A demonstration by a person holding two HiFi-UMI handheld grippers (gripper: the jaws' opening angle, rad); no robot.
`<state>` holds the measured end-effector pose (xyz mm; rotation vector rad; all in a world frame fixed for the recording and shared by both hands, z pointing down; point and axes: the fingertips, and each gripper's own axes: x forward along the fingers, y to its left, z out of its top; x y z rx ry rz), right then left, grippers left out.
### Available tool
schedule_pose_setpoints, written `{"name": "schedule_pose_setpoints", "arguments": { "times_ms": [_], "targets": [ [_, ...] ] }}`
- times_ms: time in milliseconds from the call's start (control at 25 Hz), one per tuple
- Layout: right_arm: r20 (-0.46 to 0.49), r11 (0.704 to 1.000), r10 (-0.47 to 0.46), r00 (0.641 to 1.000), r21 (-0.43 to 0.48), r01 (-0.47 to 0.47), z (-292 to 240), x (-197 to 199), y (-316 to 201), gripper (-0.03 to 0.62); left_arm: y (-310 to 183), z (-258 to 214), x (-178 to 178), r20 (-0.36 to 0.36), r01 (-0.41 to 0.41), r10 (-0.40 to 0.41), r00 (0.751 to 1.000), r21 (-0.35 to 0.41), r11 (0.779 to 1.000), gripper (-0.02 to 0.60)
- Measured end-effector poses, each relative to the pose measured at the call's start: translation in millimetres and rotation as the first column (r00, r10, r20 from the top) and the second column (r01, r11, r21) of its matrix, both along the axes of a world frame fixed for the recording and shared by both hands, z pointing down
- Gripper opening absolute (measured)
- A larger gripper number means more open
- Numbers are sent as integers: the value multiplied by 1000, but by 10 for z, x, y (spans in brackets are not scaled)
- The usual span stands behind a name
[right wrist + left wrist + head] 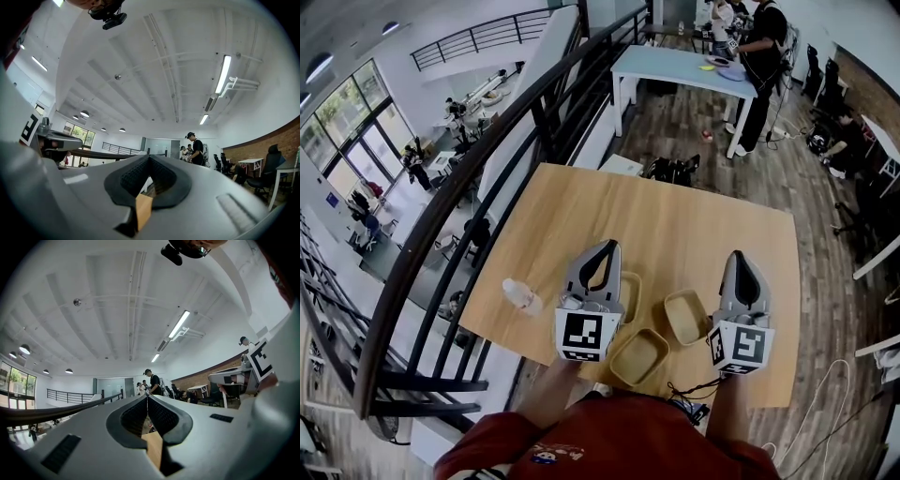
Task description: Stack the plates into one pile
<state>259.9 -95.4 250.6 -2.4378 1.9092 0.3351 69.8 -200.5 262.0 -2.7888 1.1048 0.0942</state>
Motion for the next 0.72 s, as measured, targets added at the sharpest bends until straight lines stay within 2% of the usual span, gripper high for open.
{"name": "schedule_pose_setpoints", "arguments": {
  "times_ms": [360,600,720],
  "targets": [
    [35,994,-37,999,-106,41,409,-94,-63,11,49,559,-160,54,54,-48,997,-125,991,6],
    [71,981,-54,996,-182,66,769,-151,-65,11,129,947,-298,75,85,-71,995,-218,972,6],
    [90,971,-67,994,-225,86,954,-215,-68,11,202,1156,-367,82,98,-78,994,-283,954,6]
  ]
}}
